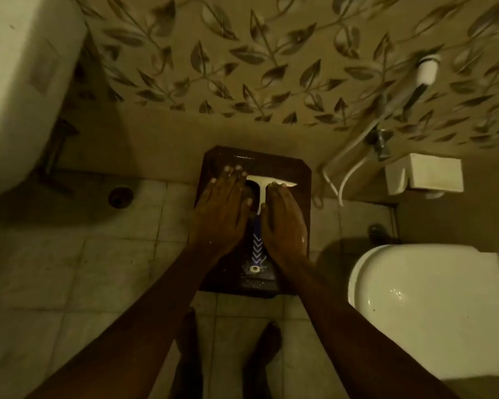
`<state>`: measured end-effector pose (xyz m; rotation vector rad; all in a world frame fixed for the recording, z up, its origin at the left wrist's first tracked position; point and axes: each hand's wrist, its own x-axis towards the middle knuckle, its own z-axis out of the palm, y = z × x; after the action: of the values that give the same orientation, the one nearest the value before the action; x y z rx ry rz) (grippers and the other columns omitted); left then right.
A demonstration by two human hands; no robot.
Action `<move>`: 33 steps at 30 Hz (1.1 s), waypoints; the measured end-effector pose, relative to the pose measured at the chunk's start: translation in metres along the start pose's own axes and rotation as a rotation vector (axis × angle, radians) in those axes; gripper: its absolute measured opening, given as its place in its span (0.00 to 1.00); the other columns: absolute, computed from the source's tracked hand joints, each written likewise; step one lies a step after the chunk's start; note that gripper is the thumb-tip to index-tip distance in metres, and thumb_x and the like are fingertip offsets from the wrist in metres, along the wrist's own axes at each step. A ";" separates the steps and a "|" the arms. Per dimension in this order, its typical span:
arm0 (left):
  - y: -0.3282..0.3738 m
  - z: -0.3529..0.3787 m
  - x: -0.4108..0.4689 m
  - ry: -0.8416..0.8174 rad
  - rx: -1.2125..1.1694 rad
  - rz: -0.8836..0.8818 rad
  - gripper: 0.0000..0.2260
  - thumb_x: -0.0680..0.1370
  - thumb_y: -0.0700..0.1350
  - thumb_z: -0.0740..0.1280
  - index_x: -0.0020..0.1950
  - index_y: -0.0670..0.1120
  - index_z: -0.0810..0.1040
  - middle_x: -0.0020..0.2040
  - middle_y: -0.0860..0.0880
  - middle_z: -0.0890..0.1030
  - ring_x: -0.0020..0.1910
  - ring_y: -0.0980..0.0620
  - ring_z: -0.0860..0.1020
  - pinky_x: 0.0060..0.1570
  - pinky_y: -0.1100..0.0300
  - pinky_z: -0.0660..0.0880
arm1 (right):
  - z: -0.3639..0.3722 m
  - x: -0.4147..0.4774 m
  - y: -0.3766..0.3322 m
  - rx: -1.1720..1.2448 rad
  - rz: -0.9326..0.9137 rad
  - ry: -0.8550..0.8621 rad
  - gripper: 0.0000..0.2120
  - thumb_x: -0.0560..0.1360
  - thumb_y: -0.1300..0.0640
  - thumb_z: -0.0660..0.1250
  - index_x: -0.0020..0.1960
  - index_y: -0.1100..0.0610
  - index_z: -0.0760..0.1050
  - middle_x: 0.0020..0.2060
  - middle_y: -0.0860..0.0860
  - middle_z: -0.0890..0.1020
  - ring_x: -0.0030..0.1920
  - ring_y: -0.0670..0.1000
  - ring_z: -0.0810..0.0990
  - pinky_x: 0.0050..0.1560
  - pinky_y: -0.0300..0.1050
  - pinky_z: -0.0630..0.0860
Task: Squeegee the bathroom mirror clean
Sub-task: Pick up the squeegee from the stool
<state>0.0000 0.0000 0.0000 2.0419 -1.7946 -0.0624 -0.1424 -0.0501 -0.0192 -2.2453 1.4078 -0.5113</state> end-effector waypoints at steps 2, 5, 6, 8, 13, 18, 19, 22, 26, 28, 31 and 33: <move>-0.008 0.015 -0.001 -0.027 0.000 -0.028 0.22 0.82 0.50 0.51 0.73 0.41 0.66 0.73 0.44 0.67 0.75 0.48 0.60 0.72 0.53 0.56 | 0.013 0.004 0.008 0.047 0.088 0.003 0.23 0.79 0.55 0.60 0.72 0.62 0.67 0.70 0.57 0.70 0.72 0.52 0.65 0.70 0.48 0.66; -0.022 0.037 -0.010 -0.072 0.009 -0.068 0.23 0.83 0.52 0.50 0.73 0.42 0.65 0.74 0.45 0.66 0.76 0.51 0.56 0.73 0.55 0.52 | 0.032 0.006 0.015 0.121 0.195 0.017 0.21 0.78 0.52 0.62 0.68 0.60 0.69 0.63 0.55 0.75 0.62 0.50 0.72 0.56 0.41 0.71; -0.026 0.040 -0.010 -0.083 -0.003 -0.080 0.22 0.83 0.52 0.50 0.73 0.42 0.65 0.74 0.45 0.66 0.76 0.52 0.56 0.73 0.55 0.52 | 0.037 0.008 0.015 0.141 0.248 0.001 0.20 0.77 0.51 0.63 0.65 0.59 0.70 0.58 0.54 0.76 0.56 0.49 0.74 0.51 0.40 0.70; -0.033 0.042 -0.009 -0.078 -0.010 -0.098 0.22 0.82 0.51 0.51 0.73 0.42 0.65 0.74 0.45 0.66 0.76 0.52 0.56 0.73 0.55 0.51 | 0.045 0.015 0.016 0.205 0.370 -0.073 0.17 0.78 0.51 0.64 0.61 0.60 0.72 0.51 0.55 0.78 0.49 0.50 0.77 0.44 0.41 0.69; -0.031 0.018 -0.003 -0.045 -0.096 -0.103 0.21 0.82 0.50 0.53 0.72 0.43 0.67 0.73 0.45 0.69 0.75 0.49 0.61 0.72 0.54 0.54 | 0.038 0.019 -0.003 0.362 0.572 -0.060 0.09 0.79 0.55 0.63 0.48 0.61 0.76 0.36 0.48 0.78 0.38 0.49 0.77 0.32 0.34 0.65; -0.018 -0.041 0.001 0.032 -0.181 -0.067 0.16 0.80 0.46 0.58 0.61 0.39 0.77 0.59 0.42 0.80 0.60 0.43 0.77 0.64 0.51 0.67 | -0.003 0.016 -0.052 0.501 0.621 0.116 0.07 0.78 0.54 0.64 0.46 0.57 0.76 0.35 0.47 0.79 0.37 0.47 0.78 0.39 0.45 0.75; -0.016 -0.057 0.001 0.054 -0.159 -0.045 0.15 0.80 0.46 0.59 0.58 0.39 0.78 0.56 0.42 0.81 0.56 0.43 0.78 0.61 0.52 0.69 | -0.014 0.015 -0.066 0.514 0.612 0.155 0.07 0.78 0.53 0.65 0.45 0.56 0.76 0.35 0.48 0.79 0.36 0.48 0.78 0.39 0.46 0.75; -0.012 -0.105 -0.004 0.150 -0.134 0.027 0.12 0.79 0.45 0.62 0.55 0.39 0.79 0.51 0.42 0.81 0.50 0.45 0.78 0.53 0.55 0.70 | -0.050 0.006 -0.109 0.553 0.585 0.258 0.10 0.78 0.51 0.65 0.42 0.56 0.75 0.32 0.48 0.77 0.34 0.48 0.76 0.36 0.45 0.72; -0.010 -0.171 -0.014 0.179 -0.213 0.072 0.11 0.79 0.45 0.62 0.57 0.41 0.78 0.52 0.44 0.81 0.52 0.47 0.77 0.55 0.55 0.70 | -0.099 -0.012 -0.172 0.599 0.529 0.369 0.13 0.78 0.50 0.64 0.43 0.60 0.75 0.32 0.51 0.76 0.33 0.49 0.75 0.36 0.46 0.71; -0.012 -0.202 -0.023 0.188 -0.209 0.104 0.12 0.81 0.48 0.59 0.59 0.44 0.76 0.54 0.47 0.80 0.54 0.50 0.76 0.56 0.57 0.68 | -0.117 -0.026 -0.203 0.656 0.511 0.393 0.12 0.78 0.50 0.65 0.44 0.60 0.76 0.35 0.55 0.79 0.36 0.52 0.78 0.38 0.49 0.74; -0.013 -0.242 -0.041 0.232 -0.204 0.044 0.14 0.81 0.51 0.56 0.60 0.45 0.73 0.54 0.46 0.79 0.55 0.50 0.75 0.57 0.59 0.66 | -0.133 -0.046 -0.242 0.724 0.487 0.414 0.11 0.78 0.50 0.65 0.43 0.58 0.76 0.36 0.54 0.80 0.37 0.50 0.78 0.37 0.43 0.73; -0.012 -0.266 -0.056 0.253 -0.191 0.013 0.15 0.81 0.51 0.56 0.61 0.44 0.74 0.56 0.45 0.79 0.56 0.50 0.75 0.57 0.60 0.66 | -0.141 -0.058 -0.266 0.759 0.458 0.420 0.10 0.78 0.50 0.66 0.42 0.55 0.75 0.35 0.50 0.79 0.35 0.46 0.77 0.36 0.39 0.71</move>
<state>0.0827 0.1289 0.2246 1.8160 -1.5824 0.0269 -0.0417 0.0816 0.2391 -1.2155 1.5100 -1.1590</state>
